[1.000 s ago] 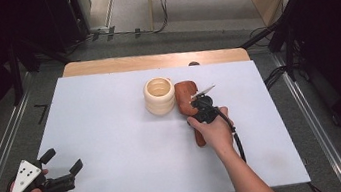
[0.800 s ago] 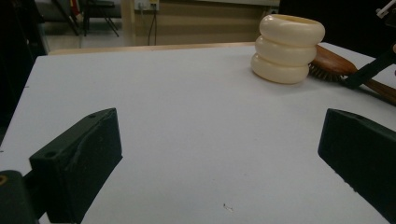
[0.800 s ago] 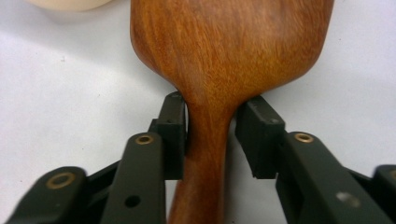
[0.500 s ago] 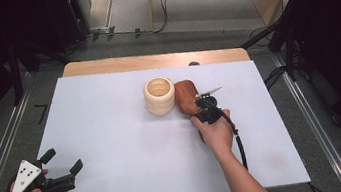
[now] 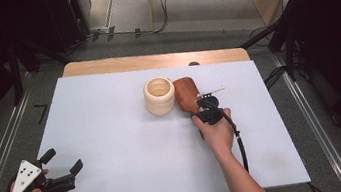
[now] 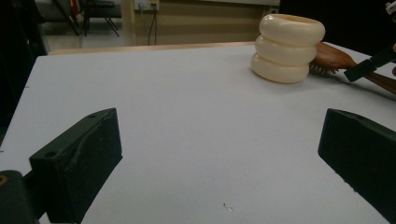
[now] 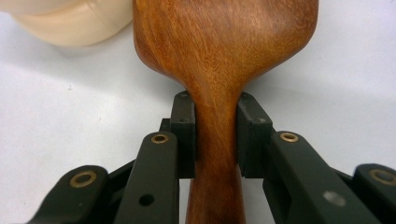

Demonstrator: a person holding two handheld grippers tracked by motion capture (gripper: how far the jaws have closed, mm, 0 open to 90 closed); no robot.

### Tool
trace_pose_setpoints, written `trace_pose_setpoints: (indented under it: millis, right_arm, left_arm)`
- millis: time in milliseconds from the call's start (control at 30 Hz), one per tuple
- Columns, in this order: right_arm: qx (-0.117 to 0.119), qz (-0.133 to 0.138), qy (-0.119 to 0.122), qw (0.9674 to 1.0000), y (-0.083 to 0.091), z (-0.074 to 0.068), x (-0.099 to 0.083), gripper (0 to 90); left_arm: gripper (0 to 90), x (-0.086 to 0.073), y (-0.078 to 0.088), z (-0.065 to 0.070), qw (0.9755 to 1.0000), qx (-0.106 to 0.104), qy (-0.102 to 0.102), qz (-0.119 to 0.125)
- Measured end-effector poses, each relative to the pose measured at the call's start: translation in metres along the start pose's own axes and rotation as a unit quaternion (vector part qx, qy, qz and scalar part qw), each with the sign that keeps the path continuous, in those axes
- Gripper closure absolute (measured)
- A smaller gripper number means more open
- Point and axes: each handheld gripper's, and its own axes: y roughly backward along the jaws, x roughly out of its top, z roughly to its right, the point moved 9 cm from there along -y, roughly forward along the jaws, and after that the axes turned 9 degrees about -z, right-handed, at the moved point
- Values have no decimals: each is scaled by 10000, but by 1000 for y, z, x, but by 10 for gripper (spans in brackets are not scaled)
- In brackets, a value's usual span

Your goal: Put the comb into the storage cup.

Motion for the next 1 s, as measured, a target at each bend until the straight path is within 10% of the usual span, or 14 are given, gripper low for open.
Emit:
trace_pose_setpoints:
  millis: [667,1000]
  right_arm:
    - [1,895,156,9959,32,4,12,708]
    - [2,1437,383,9889,54,4,14,708]
  left_arm:
    - [0,1,-1,2,10000,7,-48,-36]
    - [0,3,-2,8,9998,-34,-123,-144]
